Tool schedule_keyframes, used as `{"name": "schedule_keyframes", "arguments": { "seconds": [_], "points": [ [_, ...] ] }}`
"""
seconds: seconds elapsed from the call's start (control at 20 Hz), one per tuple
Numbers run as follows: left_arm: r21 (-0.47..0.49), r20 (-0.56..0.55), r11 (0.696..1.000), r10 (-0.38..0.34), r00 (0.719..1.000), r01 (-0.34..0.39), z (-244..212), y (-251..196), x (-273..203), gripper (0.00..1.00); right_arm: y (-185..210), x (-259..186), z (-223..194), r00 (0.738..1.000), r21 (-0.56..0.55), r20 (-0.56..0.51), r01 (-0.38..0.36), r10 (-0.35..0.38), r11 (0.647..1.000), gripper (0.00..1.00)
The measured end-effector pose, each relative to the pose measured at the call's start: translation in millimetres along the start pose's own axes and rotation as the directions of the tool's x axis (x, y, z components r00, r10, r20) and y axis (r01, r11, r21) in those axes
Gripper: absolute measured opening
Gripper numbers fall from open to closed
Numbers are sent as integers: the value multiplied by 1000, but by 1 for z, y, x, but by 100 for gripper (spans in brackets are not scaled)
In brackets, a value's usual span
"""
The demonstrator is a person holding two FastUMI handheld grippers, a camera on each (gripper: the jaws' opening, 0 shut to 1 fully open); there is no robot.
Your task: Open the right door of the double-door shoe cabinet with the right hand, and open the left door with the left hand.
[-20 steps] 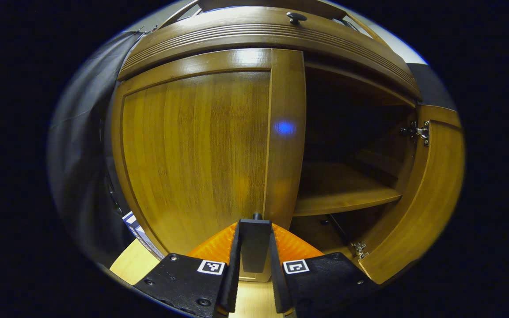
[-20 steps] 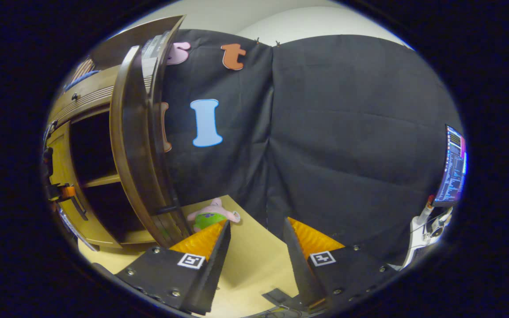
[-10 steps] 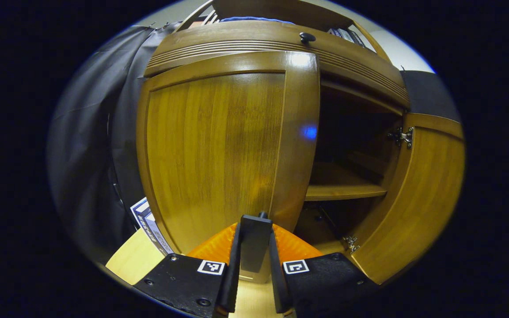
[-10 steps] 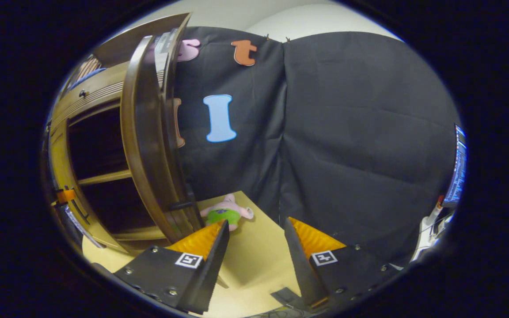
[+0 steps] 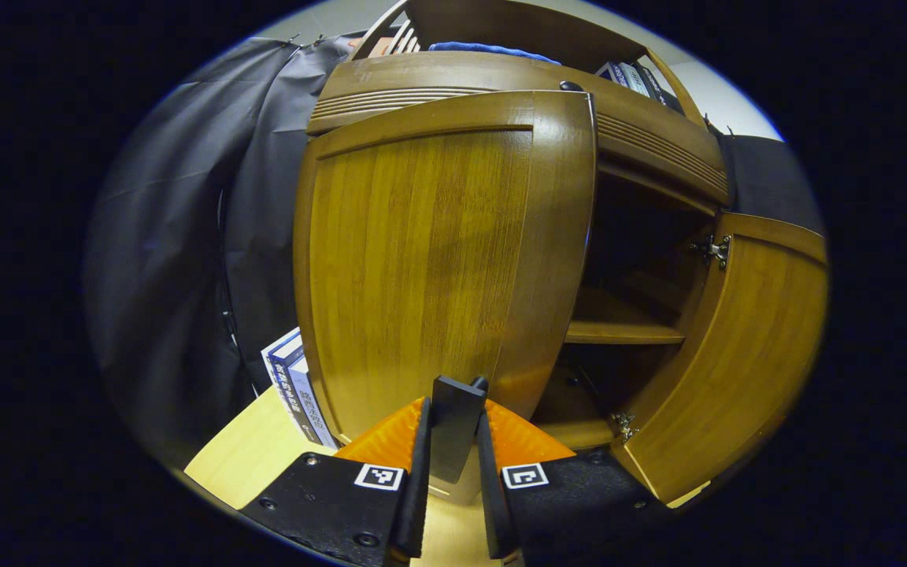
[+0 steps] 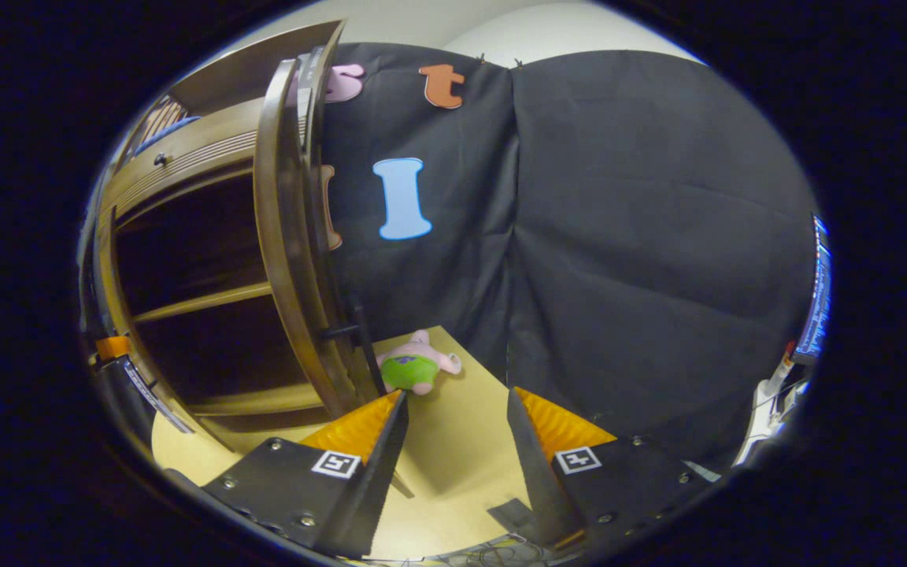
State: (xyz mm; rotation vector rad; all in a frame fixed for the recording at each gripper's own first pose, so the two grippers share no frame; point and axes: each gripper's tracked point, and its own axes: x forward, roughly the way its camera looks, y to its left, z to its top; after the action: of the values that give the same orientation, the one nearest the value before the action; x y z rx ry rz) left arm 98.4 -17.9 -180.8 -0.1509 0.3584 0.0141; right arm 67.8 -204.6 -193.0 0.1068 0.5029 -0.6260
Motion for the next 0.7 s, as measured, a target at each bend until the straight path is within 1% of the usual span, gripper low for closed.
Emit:
{"name": "schedule_keyframes", "arguments": {
  "seconds": [0.05,0.1,0.15,0.2,0.25,0.35,0.4,0.45,0.55,0.6,0.7],
  "points": [
    [1,1,1000,5,1000,-5,-1,4,-3,31,1,0,-2,1000,1,-2,-3,3,1000,72],
    [1,1,1000,9,1000,-9,-2,7,-6,31,2,-1,-2,1000,1,-4,-6,6,1000,75],
    [-1,0,1000,13,1000,-13,-2,9,-10,31,3,-3,-3,1000,-1,-5,-9,9,1000,75],
    [-7,-3,1000,16,1000,-16,-3,12,-13,30,5,-3,-4,1000,-3,-6,-13,13,1000,72],
    [-17,-4,1000,17,1000,-17,-3,15,-17,30,7,-2,-5,1000,-5,-10,-18,18,1000,75],
    [-45,-10,999,14,1000,-15,-6,19,-21,30,11,-3,-7,999,-6,-15,-29,29,1000,75],
    [-56,-11,998,14,1000,-14,-5,21,-25,30,14,-2,-8,999,-6,-18,-34,34,999,72],
    [-63,-14,998,12,1000,-13,-6,23,-27,29,17,-1,-9,999,-4,-20,-39,39,999,75],
    [-72,-24,997,-3,1000,1,-11,24,-33,29,23,-1,-12,998,0,-28,-53,53,999,75],
    [-80,-39,997,-14,999,11,-17,23,-36,28,25,-1,-12,998,1,-31,-57,57,998,72],
    [-83,-58,997,-12,998,7,-27,26,-42,26,29,1,-15,997,-1,-36,-65,65,998,72]
  ]
}}
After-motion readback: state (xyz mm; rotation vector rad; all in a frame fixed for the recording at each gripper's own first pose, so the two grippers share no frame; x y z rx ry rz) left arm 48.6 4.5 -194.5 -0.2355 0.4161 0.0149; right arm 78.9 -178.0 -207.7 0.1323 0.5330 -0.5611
